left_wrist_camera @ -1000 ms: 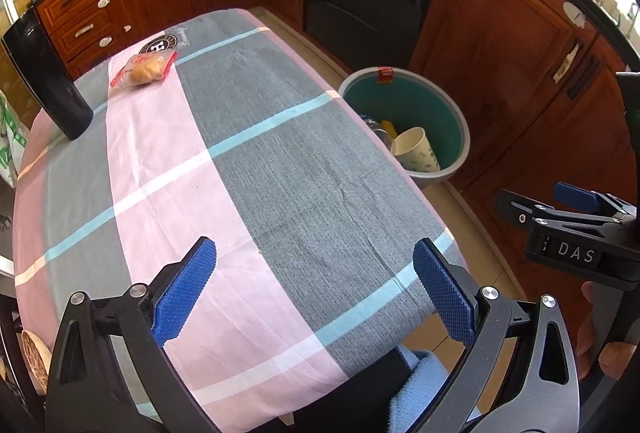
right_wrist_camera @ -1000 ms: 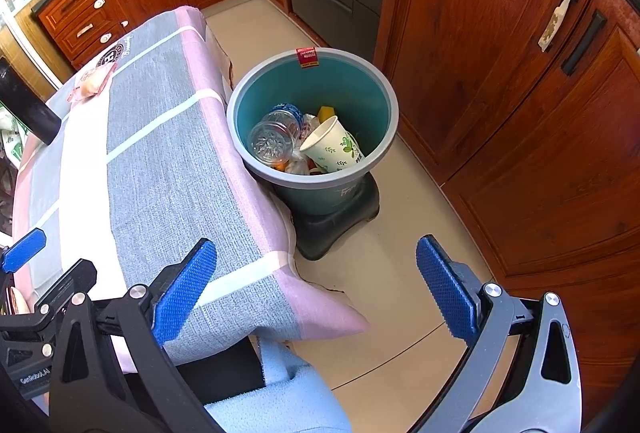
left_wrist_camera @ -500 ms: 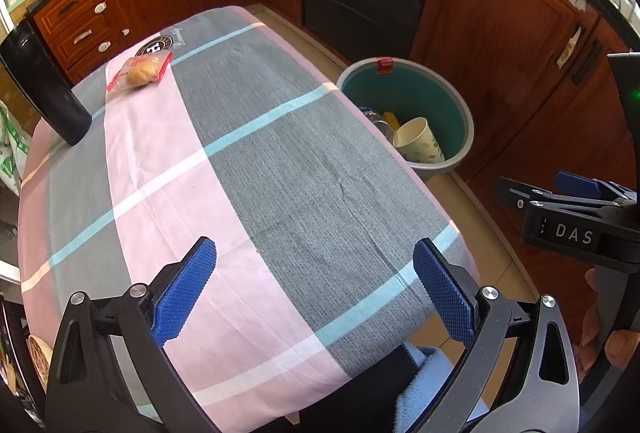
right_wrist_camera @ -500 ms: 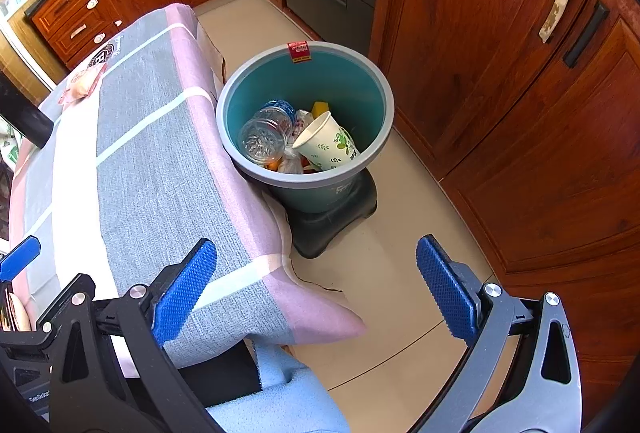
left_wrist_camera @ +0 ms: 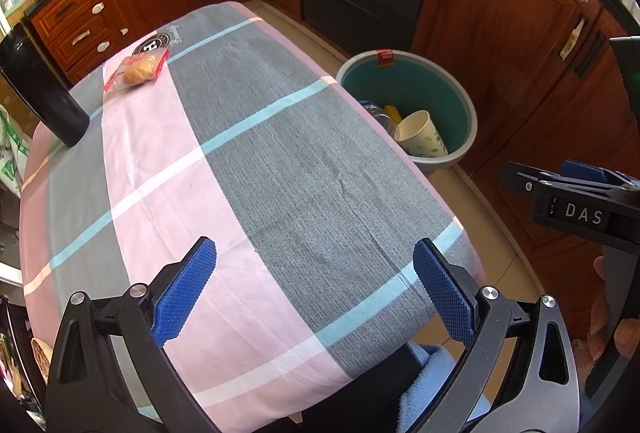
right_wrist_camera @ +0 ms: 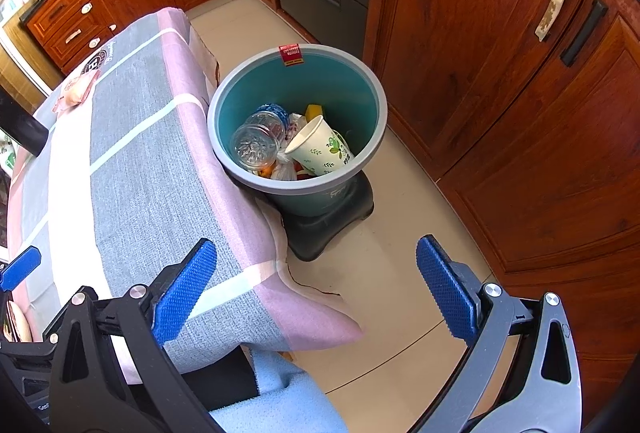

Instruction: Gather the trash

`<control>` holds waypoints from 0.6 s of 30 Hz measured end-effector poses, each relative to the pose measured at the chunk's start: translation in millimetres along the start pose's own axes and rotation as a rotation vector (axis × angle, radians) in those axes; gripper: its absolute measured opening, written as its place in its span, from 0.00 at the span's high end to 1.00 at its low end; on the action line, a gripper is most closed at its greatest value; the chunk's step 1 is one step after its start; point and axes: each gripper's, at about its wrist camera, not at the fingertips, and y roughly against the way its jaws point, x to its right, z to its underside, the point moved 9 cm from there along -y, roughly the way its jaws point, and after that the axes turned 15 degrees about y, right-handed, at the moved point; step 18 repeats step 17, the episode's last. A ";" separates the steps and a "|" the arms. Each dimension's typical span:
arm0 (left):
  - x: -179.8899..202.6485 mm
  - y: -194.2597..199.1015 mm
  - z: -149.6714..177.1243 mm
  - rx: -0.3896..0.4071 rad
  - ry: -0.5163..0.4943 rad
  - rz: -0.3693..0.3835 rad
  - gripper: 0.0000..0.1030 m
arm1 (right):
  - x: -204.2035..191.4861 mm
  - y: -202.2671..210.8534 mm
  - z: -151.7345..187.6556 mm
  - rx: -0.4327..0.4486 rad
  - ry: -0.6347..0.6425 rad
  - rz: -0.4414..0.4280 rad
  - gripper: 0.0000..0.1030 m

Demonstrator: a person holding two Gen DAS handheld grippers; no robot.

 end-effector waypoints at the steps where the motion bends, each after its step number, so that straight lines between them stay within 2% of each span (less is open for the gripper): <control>1: 0.4 -0.4 0.1 -0.001 -0.003 0.000 0.04 | 0.2 -0.2 -0.1 0.000 0.000 0.000 0.07; 18: 4.1 -9.1 1.0 -0.030 -0.013 -0.011 0.04 | 5.6 -4.7 -5.1 -0.002 0.007 0.021 0.07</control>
